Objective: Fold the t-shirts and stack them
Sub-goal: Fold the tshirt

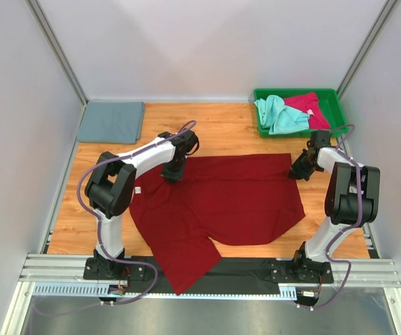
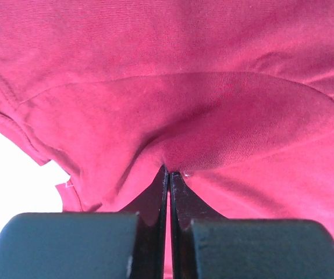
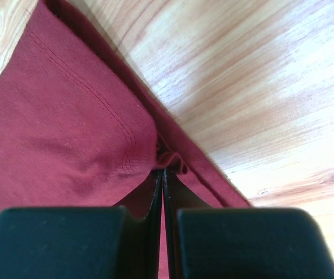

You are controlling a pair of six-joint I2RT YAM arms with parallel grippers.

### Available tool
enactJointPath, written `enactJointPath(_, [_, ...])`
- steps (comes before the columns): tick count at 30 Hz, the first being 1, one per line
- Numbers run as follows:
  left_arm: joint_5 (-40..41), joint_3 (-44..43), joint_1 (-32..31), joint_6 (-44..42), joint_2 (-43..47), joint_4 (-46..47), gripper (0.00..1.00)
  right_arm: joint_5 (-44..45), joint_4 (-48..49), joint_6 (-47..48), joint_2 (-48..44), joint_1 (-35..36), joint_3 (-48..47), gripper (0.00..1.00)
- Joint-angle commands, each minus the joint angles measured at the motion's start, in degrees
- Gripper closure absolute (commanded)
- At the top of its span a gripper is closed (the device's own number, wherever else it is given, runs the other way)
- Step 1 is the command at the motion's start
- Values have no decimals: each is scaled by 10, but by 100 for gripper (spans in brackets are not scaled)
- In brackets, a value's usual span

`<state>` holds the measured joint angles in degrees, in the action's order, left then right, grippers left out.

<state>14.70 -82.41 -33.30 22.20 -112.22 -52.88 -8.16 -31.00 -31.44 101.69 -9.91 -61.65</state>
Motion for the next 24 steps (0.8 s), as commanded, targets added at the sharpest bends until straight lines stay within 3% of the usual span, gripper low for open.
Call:
enactJointPath(1, [11, -22, 0, -17, 48, -15, 100, 9, 8, 7, -37, -2, 11, 100])
enactJointPath(11, [-24, -21, 0, -35, 84, -28, 100, 1, -26, 9, -76, 0, -10, 99])
enactJointPath(13, [-34, -21, 0, -37, 82, -27, 100, -6, -26, 3, -85, 1, -4, 92])
enactJointPath(14, [-34, -21, 0, -37, 81, -27, 100, -6, -26, -2, -87, 1, 6, 85])
enactJointPath(15, [-40, -21, 0, -36, 80, -27, 100, -6, -24, -8, -88, 1, 11, 68])
enactJointPath(16, [-43, -20, 0, -36, 79, -26, 100, -11, -15, -17, -84, 1, 15, 64])
enactJointPath(24, [-56, -22, 0, -44, 84, -29, 100, -12, 28, -56, -42, 2, 41, 61])
